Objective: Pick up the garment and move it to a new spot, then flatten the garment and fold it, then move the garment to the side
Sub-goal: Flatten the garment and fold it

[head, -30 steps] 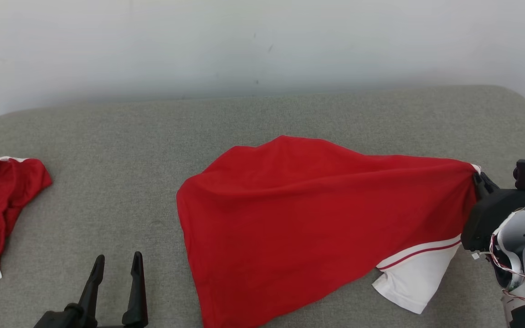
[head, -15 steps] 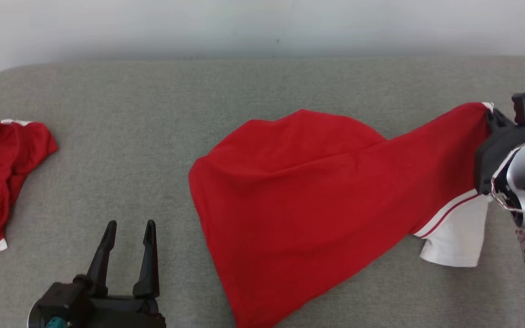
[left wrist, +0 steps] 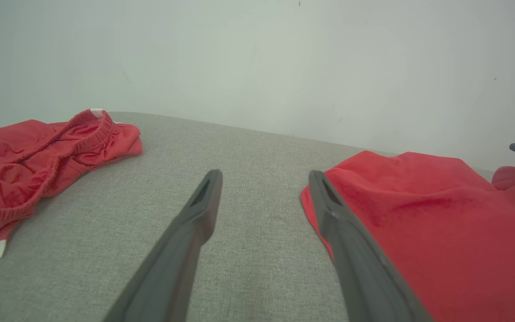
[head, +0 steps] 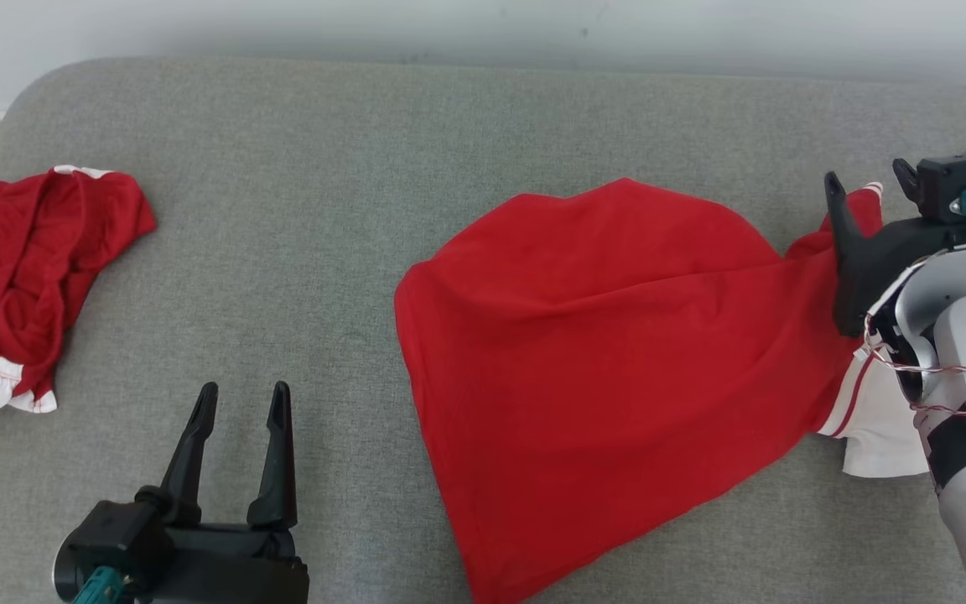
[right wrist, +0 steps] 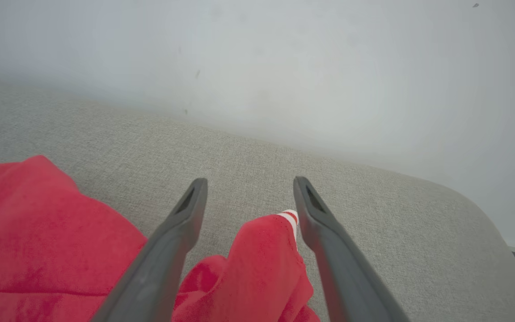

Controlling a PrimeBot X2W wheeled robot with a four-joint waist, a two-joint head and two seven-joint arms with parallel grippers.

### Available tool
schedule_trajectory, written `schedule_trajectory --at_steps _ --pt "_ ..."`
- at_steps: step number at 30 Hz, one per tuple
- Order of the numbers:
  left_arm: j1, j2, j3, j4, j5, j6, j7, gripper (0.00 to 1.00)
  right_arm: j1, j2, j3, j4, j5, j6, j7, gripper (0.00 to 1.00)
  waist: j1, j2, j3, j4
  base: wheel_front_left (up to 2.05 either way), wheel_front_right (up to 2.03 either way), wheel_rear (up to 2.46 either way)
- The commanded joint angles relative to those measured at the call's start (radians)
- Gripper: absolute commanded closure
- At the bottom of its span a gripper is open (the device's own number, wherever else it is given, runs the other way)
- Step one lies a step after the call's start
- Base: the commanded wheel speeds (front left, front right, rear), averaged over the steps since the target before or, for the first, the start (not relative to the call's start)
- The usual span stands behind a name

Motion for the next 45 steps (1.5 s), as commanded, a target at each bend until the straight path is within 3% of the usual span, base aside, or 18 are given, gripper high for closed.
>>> schedule_trajectory --at_steps 1,9,22,35,45 --pt "0.012 0.0 0.006 0.001 0.004 0.002 -0.001 0.0 0.018 -0.004 -0.014 0.012 0.013 -0.002 -0.013 0.0 -0.0002 -0.0002 -0.017 -0.015 0.0 0.0 0.0" --pt "0.06 0.0 0.029 0.016 0.015 0.005 -0.001 0.0 0.152 -0.001 -0.106 0.021 0.037 -0.002 0.015 0.0 -0.0002 -0.0002 -0.088 -0.078 0.0 0.0 0.0" --pt "0.122 0.0 0.04 0.027 0.012 0.005 -0.001 0.0 0.436 0.055 -0.015 -0.195 0.01 -0.002 0.139 0.0 -0.0002 -0.0002 -0.152 -0.126 0.0 0.0 0.0" --pt "0.131 0.0 0.05 0.031 0.018 0.003 -0.001 0.0 0.586 0.15 -0.285 -0.351 -0.102 -0.002 0.219 0.0 -0.0002 -0.0002 -0.163 -0.128 0.0 0.0 0.0" --pt "0.092 0.0 0.05 0.029 0.033 -0.007 -0.001 0.0 0.486 0.186 -0.37 -0.257 -0.121 -0.002 0.205 0.0 -0.0002 -0.0002 -0.118 -0.125 0.0 0.0 0.0"
